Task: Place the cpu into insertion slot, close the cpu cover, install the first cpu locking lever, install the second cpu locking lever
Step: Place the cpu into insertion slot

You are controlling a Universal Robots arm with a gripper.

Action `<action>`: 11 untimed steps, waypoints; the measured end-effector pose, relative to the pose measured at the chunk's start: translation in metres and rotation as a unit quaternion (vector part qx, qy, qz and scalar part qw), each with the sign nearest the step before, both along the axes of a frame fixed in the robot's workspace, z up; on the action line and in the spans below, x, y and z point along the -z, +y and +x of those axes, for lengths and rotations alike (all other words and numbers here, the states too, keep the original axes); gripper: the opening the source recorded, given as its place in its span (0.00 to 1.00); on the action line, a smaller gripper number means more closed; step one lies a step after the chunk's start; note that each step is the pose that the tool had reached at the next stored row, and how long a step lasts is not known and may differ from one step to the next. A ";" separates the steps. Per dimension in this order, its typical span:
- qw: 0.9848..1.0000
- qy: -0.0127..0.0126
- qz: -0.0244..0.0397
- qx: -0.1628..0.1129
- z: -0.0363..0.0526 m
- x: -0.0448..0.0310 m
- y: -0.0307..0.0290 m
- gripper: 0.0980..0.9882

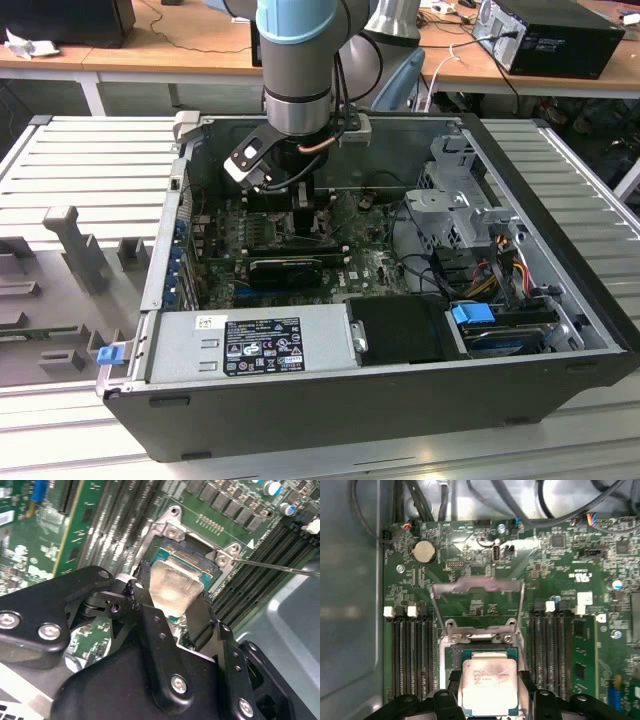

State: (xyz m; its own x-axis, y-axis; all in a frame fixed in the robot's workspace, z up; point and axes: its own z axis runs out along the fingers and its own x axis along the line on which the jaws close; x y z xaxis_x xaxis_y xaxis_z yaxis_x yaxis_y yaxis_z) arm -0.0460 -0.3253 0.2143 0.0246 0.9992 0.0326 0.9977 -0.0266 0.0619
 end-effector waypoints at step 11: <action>1.000 0.000 0.000 0.005 -0.0001 0.0130 0.0023 0.48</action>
